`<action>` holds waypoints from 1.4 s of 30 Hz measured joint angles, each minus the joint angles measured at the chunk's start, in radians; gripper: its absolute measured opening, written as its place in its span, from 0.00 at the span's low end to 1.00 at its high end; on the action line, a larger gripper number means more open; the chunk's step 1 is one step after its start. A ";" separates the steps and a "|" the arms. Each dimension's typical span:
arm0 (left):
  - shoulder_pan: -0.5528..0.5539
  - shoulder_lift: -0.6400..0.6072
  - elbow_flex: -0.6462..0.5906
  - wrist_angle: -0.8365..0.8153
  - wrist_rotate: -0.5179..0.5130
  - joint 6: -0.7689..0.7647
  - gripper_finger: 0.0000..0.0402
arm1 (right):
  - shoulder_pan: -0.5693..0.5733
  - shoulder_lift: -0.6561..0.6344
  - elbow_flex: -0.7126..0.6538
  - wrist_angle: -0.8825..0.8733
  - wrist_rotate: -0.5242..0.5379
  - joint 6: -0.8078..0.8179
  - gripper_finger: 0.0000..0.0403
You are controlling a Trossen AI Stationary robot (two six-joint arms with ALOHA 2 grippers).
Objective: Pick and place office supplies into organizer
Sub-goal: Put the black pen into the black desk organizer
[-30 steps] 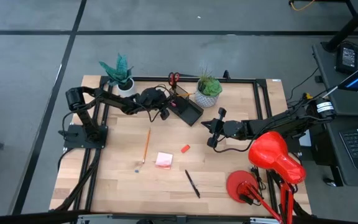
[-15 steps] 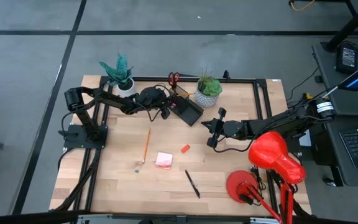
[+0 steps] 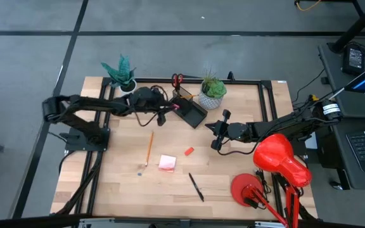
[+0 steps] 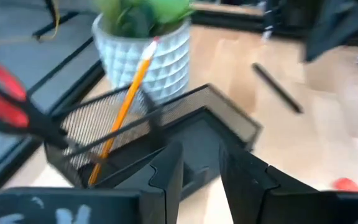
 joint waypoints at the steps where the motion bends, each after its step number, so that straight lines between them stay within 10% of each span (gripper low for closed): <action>1: -0.012 -0.028 0.000 -0.021 0.000 0.018 0.24 | 0.000 0.000 0.000 0.000 0.000 -0.001 0.02; 18: -0.277 -0.375 -0.093 -0.213 -0.048 0.023 0.19 | 0.000 0.000 0.000 -0.021 0.001 0.030 0.02; 42: -0.422 -0.406 -0.246 -0.166 -0.282 -0.019 0.01 | 0.000 0.000 0.000 -0.038 0.001 0.049 0.02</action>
